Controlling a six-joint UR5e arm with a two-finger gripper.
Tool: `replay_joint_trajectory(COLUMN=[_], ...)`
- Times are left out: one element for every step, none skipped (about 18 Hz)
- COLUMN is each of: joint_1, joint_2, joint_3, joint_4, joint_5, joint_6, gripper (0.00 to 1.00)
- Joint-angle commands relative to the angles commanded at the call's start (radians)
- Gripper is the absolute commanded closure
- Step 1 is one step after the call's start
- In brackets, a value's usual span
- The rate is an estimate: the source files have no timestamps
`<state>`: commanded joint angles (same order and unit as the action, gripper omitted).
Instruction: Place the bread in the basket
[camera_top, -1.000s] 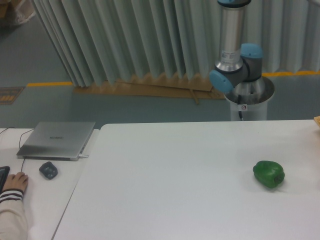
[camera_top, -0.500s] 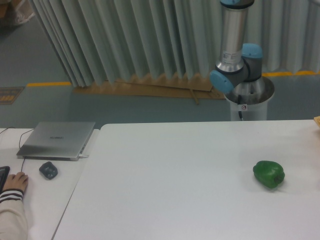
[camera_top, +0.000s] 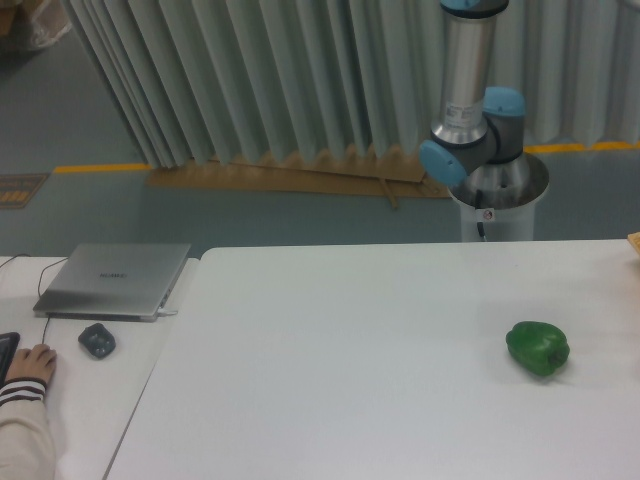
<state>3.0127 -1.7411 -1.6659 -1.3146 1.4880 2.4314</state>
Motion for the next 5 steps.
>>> replay_joint_trajectory(joint_1=[0.000,0.002,0.003,0.005,0.003], joint_2=[-0.002,-0.003,-0.003,-0.003,-0.003], joint_3=[0.002,0.003,0.003,0.005,0.008], joint_4=[0.000,0.000,0.000,0.000,0.000], joint_5=[0.000,0.000,0.000,0.002,0.002], joint_6=[0.000,0.000,0.000,0.002,0.005], gripper=[0.00,0.00,0.00,0.00,0.00])
